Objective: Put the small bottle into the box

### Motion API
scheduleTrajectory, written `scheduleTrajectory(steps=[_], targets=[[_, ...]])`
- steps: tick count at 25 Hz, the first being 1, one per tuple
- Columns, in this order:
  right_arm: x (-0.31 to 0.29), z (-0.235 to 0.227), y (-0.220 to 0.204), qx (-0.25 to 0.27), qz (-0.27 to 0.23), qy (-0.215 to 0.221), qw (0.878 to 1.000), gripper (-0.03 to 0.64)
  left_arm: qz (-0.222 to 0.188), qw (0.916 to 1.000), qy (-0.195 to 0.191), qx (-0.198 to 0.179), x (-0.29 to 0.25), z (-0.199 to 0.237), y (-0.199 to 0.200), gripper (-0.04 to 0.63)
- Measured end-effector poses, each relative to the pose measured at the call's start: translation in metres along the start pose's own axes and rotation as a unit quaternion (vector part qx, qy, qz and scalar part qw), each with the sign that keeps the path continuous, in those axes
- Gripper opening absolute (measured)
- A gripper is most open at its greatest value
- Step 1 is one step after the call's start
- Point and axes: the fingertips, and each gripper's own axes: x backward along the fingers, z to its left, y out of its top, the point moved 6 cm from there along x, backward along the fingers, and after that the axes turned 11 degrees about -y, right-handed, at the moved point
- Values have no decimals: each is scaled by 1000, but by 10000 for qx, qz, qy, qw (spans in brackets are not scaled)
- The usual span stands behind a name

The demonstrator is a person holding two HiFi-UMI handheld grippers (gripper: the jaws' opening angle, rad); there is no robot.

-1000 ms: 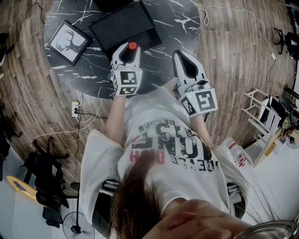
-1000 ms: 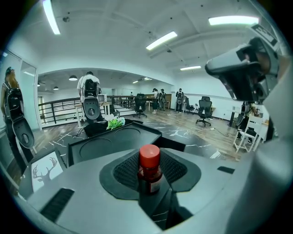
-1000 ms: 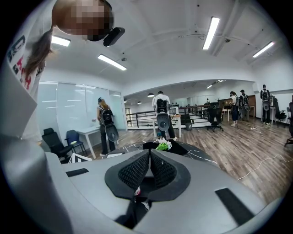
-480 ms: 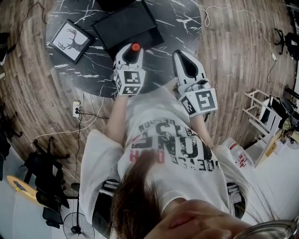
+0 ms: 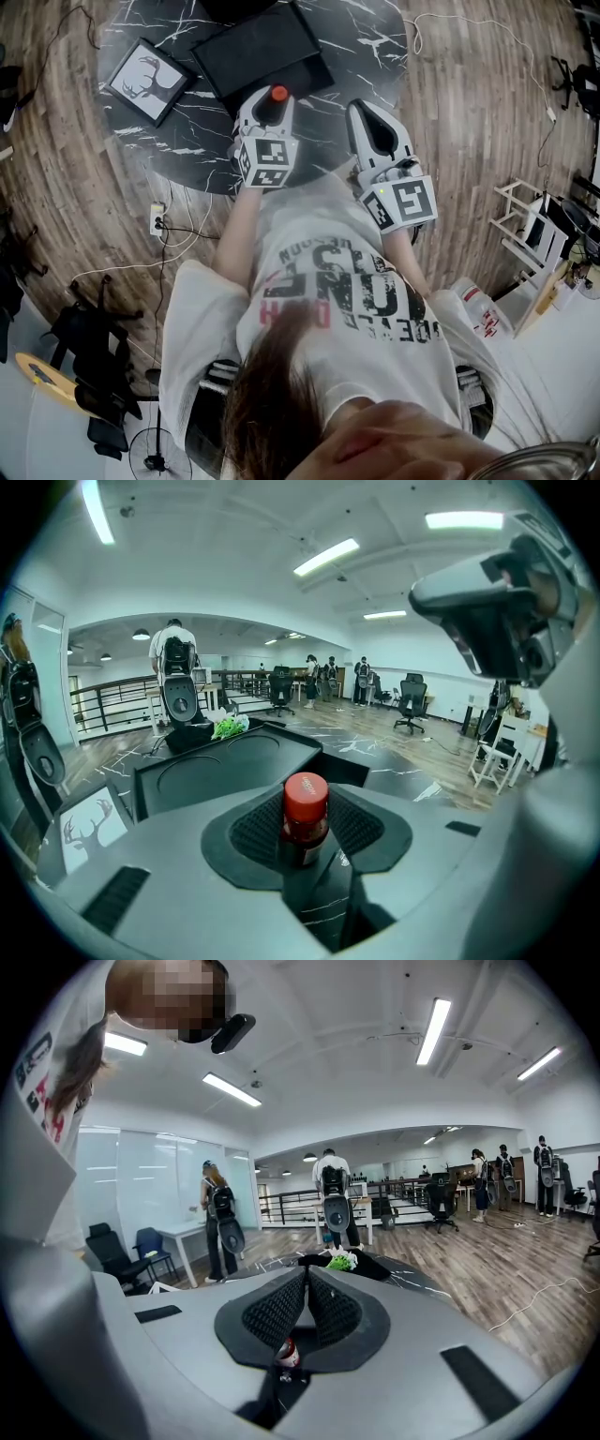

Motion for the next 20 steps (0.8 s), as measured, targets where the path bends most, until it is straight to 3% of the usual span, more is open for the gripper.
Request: scheduleTrajectory(steps=[6,10,20], targets=[[1,5,1,-14,-25,-10,10000,9,-58,9997,-114,209,1,2,0,160],[3,5,-1,-3,-7,-50,10000,9,-155,9990,-265,332,4,3,4,249],[6,9,0,-63,-109,-46,9999,9,-404,9986,-240,237,17,6,23,255]])
